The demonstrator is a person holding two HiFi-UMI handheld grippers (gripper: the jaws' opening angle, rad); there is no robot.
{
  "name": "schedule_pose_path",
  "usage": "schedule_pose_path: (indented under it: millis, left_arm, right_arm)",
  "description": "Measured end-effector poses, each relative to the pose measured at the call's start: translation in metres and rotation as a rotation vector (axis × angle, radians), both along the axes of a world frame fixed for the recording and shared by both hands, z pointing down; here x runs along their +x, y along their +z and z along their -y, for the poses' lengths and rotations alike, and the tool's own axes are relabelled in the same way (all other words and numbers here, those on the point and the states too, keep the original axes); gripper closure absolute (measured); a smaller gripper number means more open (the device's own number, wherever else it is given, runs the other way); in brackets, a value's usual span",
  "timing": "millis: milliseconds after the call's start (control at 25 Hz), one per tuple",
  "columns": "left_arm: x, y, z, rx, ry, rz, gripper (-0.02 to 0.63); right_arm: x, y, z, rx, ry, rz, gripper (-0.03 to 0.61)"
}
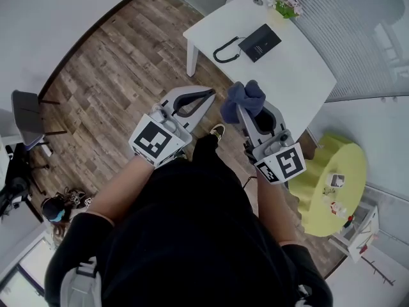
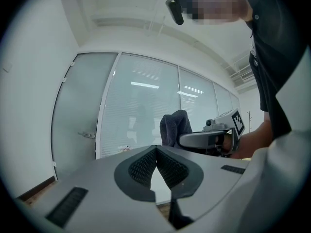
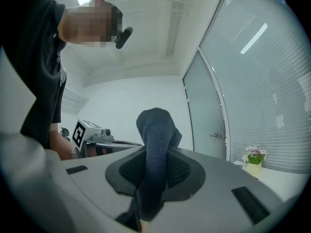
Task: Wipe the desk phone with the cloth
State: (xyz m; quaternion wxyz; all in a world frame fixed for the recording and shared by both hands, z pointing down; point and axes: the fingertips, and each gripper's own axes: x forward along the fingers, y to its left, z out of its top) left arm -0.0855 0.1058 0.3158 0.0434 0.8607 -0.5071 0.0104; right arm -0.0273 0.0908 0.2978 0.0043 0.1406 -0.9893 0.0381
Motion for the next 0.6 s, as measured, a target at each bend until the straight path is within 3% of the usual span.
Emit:
schedule_pose_path:
  millis: [600]
  left_arm:
    - [0.007,0.003,0.123,-0.040,-0.014,0.034,0.604]
  right_arm:
    - [0.009,0.008,0.126,-0.022,-0.017,0.008,0.489]
